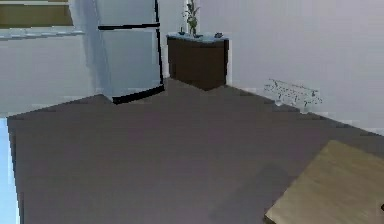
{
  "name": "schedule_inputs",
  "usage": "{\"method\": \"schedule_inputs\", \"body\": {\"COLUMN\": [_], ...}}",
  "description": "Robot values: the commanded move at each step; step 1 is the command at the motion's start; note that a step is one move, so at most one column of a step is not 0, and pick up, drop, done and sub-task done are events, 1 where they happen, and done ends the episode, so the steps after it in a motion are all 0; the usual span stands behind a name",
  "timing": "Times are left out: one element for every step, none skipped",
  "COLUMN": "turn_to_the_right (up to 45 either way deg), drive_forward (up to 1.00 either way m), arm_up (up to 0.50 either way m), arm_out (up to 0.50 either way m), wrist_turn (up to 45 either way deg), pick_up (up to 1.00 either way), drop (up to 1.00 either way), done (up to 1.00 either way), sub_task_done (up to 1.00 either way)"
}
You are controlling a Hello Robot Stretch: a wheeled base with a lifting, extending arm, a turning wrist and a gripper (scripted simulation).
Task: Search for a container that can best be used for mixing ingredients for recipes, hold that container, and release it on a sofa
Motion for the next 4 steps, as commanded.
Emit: {"method": "schedule_inputs", "body": {"turn_to_the_right": [0.0, 45.0, 0.0, 30.0], "drive_forward": [0.7, 0.0, 0.85, 0.0], "arm_up": [0.0, 0.0, 0.0, 0.0], "arm_out": [0.0, 0.0, 0.0, 0.0], "wrist_turn": [0.0, 0.0, 0.0, 0.0], "pick_up": [0.0, 0.0, 0.0, 0.0], "drop": [0.0, 0.0, 0.0, 0.0], "done": [0.0, 0.0, 0.0, 0.0], "sub_task_done": [0.0, 0.0, 0.0, 0.0]}}
